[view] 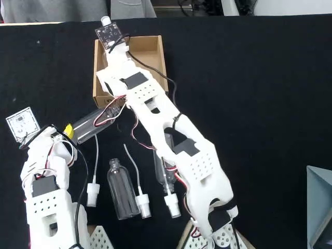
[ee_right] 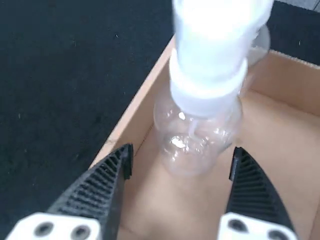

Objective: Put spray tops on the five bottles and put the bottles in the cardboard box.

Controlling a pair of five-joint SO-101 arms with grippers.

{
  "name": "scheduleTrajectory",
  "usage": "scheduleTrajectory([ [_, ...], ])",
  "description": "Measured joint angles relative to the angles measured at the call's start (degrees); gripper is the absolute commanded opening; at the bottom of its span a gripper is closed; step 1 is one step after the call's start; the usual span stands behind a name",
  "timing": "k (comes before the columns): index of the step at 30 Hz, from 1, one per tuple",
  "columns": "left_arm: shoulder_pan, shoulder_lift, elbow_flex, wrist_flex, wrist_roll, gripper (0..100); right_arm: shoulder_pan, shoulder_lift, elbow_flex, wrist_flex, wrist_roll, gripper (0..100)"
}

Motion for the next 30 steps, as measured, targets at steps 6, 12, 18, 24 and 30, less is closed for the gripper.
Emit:
scheduleTrajectory([
  [6, 0.0, 0.0, 0.0, 0.0, 0.0, 20, 0.0, 0.0, 0.0, 3.1, 4.3, 25.4],
  [12, 0.0, 0.0, 0.0, 0.0, 0.0, 20, 0.0, 0.0, 0.0, 6.7, 4.7, 25.4],
  [18, 0.0, 0.0, 0.0, 0.0, 0.0, 20, 0.0, -0.3, 0.0, 12.3, 4.7, 25.4],
  [24, 0.0, 0.0, 0.0, 0.0, 0.0, 20, 0.1, -2.0, -0.6, 20.0, 4.7, 25.4],
  [30, 0.0, 0.0, 0.0, -0.5, 0.0, 20, 0.1, -8.7, -0.6, 26.2, 4.8, 25.4],
])
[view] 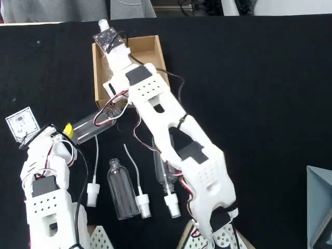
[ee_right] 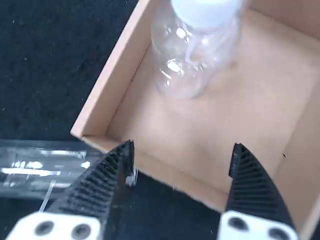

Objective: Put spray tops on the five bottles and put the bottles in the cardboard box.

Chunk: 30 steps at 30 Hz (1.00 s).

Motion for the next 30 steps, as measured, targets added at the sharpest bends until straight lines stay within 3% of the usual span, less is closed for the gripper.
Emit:
scheduleTrajectory([
  [19, -3.3, 0.0, 0.0, 0.0, 0.0, 20, 0.0, -11.4, 0.0, 13.3, 0.0, 25.4],
  [30, -3.3, 0.0, 0.0, 0.0, 0.0, 20, -4.4, -13.5, 0.0, 17.2, -9.1, 25.4],
])
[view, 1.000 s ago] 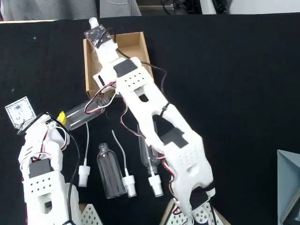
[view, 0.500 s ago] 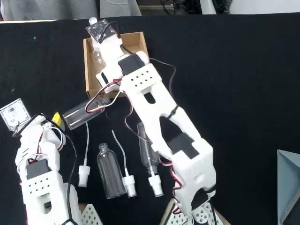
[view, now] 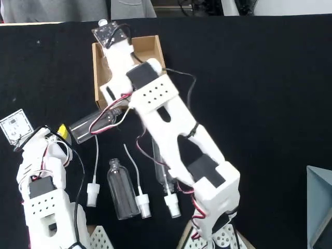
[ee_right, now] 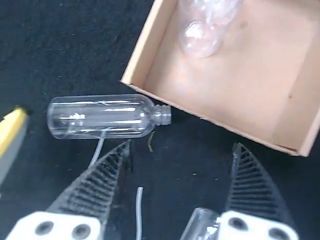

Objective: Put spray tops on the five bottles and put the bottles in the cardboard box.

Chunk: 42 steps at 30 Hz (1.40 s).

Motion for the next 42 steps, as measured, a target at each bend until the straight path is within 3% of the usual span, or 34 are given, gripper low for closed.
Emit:
scheduleTrajectory([
  [11, 0.0, 0.0, 0.0, 0.0, 0.0, 20, -4.1, -0.1, 0.0, 0.0, -14.7, 25.8],
  [30, 0.0, 0.0, 0.0, 0.0, 0.0, 20, -8.7, -0.1, 0.0, 0.0, -16.8, 25.8],
  [42, -2.6, 0.0, 0.0, 0.0, 0.0, 20, -8.6, 2.7, 0.0, -2.6, -31.5, 25.8],
])
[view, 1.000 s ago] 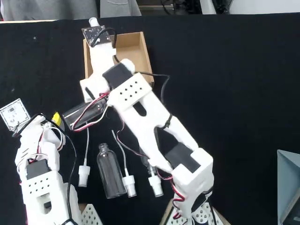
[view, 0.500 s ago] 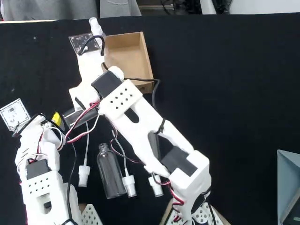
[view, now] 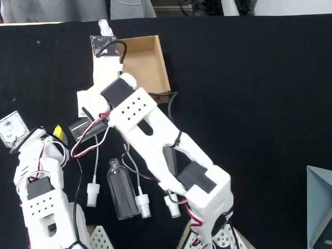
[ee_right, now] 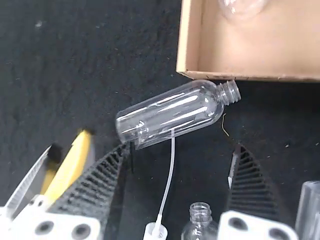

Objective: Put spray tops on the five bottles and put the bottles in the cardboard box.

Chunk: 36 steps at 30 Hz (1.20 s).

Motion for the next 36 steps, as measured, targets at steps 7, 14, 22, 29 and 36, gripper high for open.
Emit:
scheduleTrajectory([
  [7, -0.9, 0.0, 0.0, 0.0, 0.0, 20, -0.1, 3.2, 0.0, -2.5, -2.7, 25.6],
  [14, -0.9, 0.0, 0.0, 0.0, 0.0, 20, 0.0, 6.3, -0.4, -3.3, -2.9, 25.5],
  [22, -0.9, 0.0, 0.0, 0.0, 0.0, 20, 0.0, 8.4, -1.6, -4.4, -2.9, 25.5],
  [29, -0.9, 0.0, 0.0, 0.0, 0.0, 20, 0.0, 10.8, -1.7, -7.2, -2.9, 25.5],
  [36, -1.9, 0.0, 0.0, 0.0, 0.0, 20, 0.0, 15.5, -1.7, -11.3, -2.9, 25.5],
])
